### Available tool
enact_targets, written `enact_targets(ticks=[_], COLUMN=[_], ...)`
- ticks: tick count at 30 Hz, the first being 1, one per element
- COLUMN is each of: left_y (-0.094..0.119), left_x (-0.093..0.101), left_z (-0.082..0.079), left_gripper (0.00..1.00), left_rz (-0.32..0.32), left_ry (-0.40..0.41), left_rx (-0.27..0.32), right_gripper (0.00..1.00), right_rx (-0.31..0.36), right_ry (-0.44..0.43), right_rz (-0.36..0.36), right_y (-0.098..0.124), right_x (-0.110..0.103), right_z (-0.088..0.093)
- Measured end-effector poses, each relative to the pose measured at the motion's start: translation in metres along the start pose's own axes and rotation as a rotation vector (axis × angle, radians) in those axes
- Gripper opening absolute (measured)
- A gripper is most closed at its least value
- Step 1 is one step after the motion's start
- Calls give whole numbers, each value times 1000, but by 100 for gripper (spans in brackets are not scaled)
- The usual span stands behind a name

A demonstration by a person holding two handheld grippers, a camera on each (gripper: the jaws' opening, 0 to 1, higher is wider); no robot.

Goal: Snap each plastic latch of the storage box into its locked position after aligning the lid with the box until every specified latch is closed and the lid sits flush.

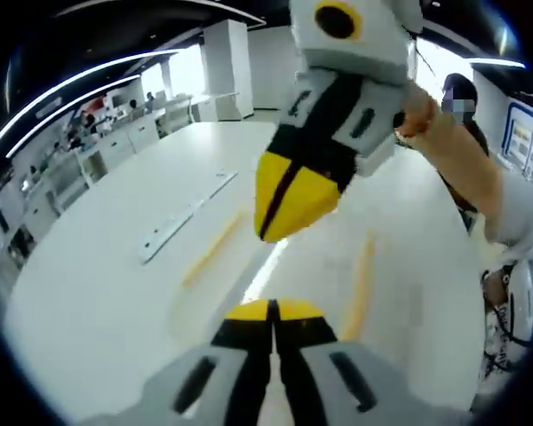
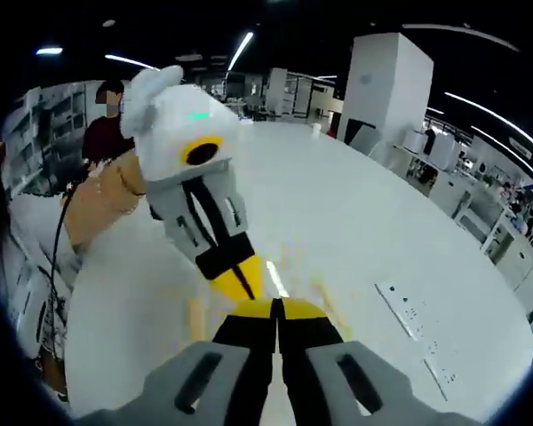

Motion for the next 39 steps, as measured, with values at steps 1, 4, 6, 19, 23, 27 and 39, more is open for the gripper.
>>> enact_targets(ticks=[1, 4, 6, 19, 23, 27, 39], left_y=[1, 3, 2, -2, -3, -5, -2], left_x=[-1, 0, 0, -6, -7, -4, 3], left_z=[1, 4, 5, 4, 4, 3, 1], left_gripper=[0, 0, 0, 0, 0, 0, 0], left_rz=[-6, -10, -39, -92, -95, -103, -119], left_ry=[1, 9, 7, 15, 33, 0, -23], left_rx=[-8, -31, -56, -161, -161, -190, -252], right_gripper=[0, 0, 0, 0, 0, 0, 0], right_rx=[1, -17, -39, -75, -92, -98, -109], right_ry=[1, -5, 1, 22, 51, 47, 2], right_rz=[-5, 13, 40, 184, 235, 266, 309], right_y=[0, -4, -12, -25, -28, -28, -25], right_x=[-12, -37, -50, -56, -58, -58, -61], right_z=[6, 24, 40, 64, 65, 66, 67])
Point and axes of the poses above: the point that each gripper's makers call its tool centre point, and the gripper's own axes: y roughly backward along the fingers, x roughly to its right, z roughly out of its underside, the point moved 3 cm from there along y, roughly backward along the fingers, and after that the axes turned 1 degree about x, right-handed, at the moved point
